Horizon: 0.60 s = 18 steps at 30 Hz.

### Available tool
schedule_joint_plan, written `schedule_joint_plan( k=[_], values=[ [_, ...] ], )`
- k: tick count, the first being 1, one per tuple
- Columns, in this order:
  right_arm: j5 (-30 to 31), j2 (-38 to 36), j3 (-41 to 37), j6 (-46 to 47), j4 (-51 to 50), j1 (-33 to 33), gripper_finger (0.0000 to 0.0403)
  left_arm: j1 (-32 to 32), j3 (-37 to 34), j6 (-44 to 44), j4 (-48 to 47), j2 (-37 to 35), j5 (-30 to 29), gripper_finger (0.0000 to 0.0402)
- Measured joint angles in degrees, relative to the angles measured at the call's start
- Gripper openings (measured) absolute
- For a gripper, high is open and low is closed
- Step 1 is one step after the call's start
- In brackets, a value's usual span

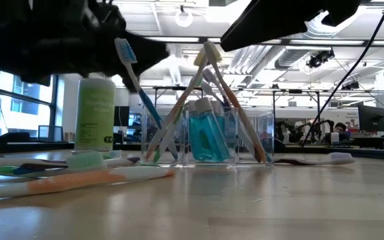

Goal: Pick & Place toothbrushing station
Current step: Put the top green toothbrush into the transparent organizer

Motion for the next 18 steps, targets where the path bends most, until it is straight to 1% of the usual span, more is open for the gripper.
schedule_joint_plan(
  k=[5,8,10,13,15,16,18],
  values=[
    [0.6,0.0,0.0,0.4,-0.6,0.1,0.0173,-1.4,-1.6,-6.1,-26.0,-11.9,1.7,0.0078],
    [1.0,0.0,0.0,0.4,-0.8,0.1,0.0173,-4.2,-1.5,-7.2,-37.8,-18.9,2.8,0.0078],
    [1.0,0.0,0.0,0.4,-0.8,0.1,0.0173,-6.5,-1.5,-7.2,-42.9,-23.1,2.2,0.0078],
    [1.1,0.0,0.0,0.4,-0.8,0.0,0.0173,-10.2,-1.5,-7.3,-52.8,-29.0,-1.3,0.0078],
    [1.1,0.0,0.0,0.4,-0.9,0.0,0.0173,-12.2,-1.5,-7.3,-58.9,-31.5,-5.0,0.0078],
    [1.1,0.0,0.0,0.4,-0.9,-0.1,0.0173,-13.1,-1.5,-7.3,-61.3,-32.4,-6.9,0.0078],
    [1.1,0.0,0.0,0.4,-0.9,-0.3,0.0173,-14.4,-1.5,-6.9,-63.4,-32.6,-10.6,0.0078]
  ],
)
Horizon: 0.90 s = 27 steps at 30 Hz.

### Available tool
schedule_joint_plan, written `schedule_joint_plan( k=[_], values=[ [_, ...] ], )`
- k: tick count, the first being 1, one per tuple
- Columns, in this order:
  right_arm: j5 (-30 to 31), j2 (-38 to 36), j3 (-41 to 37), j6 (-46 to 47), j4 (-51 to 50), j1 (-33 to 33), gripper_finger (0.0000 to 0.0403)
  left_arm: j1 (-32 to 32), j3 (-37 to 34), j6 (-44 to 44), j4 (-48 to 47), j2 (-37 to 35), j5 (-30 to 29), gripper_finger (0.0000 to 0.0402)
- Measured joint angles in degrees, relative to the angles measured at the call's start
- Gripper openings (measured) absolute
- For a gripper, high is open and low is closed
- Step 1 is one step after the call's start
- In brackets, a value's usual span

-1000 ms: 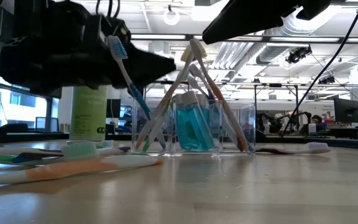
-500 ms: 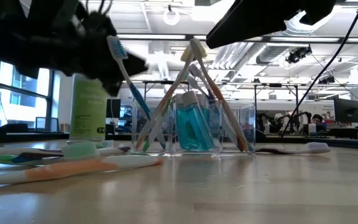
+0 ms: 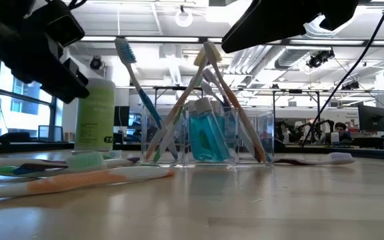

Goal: Pick & Place toothbrushing station
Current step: Put the top green toothbrush into the transparent organizer

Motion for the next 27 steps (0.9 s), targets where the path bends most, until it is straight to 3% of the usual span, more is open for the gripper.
schedule_joint_plan(
  k=[4,17,27],
  values=[
    [-0.3,0.0,0.0,0.0,0.4,-0.7,0.0173,-0.3,0.0,1.2,-1.8,1.6,-3.1,0.0078],
    [-3.5,0.0,0.0,0.2,1.7,-1.3,0.0173,6.6,0.0,0.8,-1.4,12.2,-3.0,0.0078],
    [-3.5,0.0,0.0,-0.1,1.7,-1.7,0.0173,8.2,0.2,2.2,3.2,19.2,5.0,0.0078]
  ],
)
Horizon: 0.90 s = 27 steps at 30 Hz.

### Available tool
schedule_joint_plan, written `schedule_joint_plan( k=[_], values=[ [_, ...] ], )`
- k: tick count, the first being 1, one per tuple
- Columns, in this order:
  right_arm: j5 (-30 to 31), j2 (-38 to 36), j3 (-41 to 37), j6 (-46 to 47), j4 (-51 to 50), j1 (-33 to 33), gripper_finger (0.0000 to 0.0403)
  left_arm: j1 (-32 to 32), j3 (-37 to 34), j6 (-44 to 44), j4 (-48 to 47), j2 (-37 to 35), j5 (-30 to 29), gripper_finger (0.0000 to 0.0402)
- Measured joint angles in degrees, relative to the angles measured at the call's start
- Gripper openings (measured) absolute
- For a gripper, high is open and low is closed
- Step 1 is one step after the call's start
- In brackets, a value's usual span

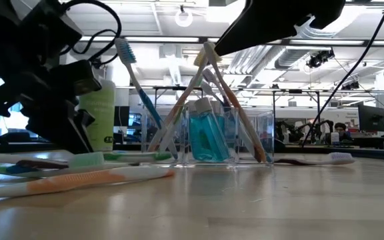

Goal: Pick & Place toothbrushing station
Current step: Put the top green toothbrush into the transparent organizer

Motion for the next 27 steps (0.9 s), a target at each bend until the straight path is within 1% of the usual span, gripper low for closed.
schedule_joint_plan(
  k=[4,6,8,12,14,16,22,25,27],
  values=[
    [0.0,0.0,0.0,-0.1,0.0,-0.1,0.0173,0.0,0.0,0.0,1.0,2.0,1.8,0.0077],
    [0.0,0.0,0.0,-0.1,0.0,0.0,0.0173,-0.3,0.0,0.0,1.0,2.6,2.0,0.0070],
    [0.0,0.0,0.0,-0.2,-0.1,0.0,0.0173,-0.7,0.0,0.0,0.8,2.8,2.2,0.0056],
    [0.0,0.0,0.0,-0.4,-0.5,0.0,0.0173,-2.1,-0.1,-0.1,1.0,2.6,1.3,0.0013],
    [0.7,0.0,0.0,-0.5,-0.5,0.1,0.0173,-3.2,-0.1,-0.1,1.6,2.7,0.3,0.0010],
    [3.9,-0.4,0.0,-0.6,-1.0,0.8,0.0173,-4.2,-0.1,-0.1,2.5,2.7,0.3,0.0008],
    [17.0,-3.6,0.0,-0.1,-2.2,4.7,0.0173,-7.7,0.2,-0.6,3.4,2.2,0.6,0.0006],
    [21.0,-4.6,0.0,-0.1,-2.4,6.6,0.0173,-10.0,0.8,0.0,3.0,1.5,-2.3,0.0005],
    [21.9,-5.1,0.0,0.1,-2.0,7.4,0.0173,-11.4,1.5,2.1,3.2,0.6,-5.0,0.0005]
  ],
)
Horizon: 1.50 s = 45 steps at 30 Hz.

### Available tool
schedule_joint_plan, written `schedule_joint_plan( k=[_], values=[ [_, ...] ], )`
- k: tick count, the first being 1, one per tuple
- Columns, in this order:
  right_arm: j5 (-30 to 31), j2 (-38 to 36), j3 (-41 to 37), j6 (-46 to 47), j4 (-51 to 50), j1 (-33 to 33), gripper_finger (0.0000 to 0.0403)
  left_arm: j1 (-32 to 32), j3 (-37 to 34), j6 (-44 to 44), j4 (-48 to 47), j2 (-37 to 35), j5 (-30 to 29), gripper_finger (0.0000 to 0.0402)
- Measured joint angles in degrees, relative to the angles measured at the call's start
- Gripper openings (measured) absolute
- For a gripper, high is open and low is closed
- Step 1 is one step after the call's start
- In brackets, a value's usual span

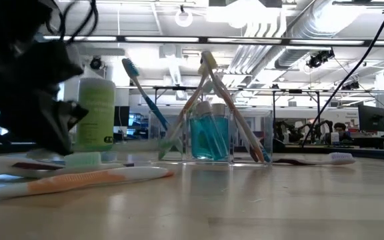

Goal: Pick & Place toothbrushing station
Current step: Put the top green toothbrush into the transparent organizer

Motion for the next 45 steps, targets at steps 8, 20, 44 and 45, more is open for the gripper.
schedule_joint_plan(
  k=[8,20,44,45],
  values=[
    [-9.4,0.1,0.0,8.4,-0.3,-0.8,0.0173,-8.0,6.2,18.7,0.2,-3.4,-13.6,0.0004],
    [-23.9,0.1,0.0,17.8,3.7,-5.1,0.0173,-20.5,20.1,53.6,-4.2,7.5,-35.8,0.0004],
    [-48.9,8.0,-0.1,15.8,15.7,-14.5,0.0173,-13.7,28.1,66.9,-3.9,17.4,-36.1,0.0003],
    [-50.4,8.0,-0.1,15.2,15.9,-14.9,0.0173,-13.5,28.1,66.9,-3.9,17.4,-35.9,0.0003]
  ],
)
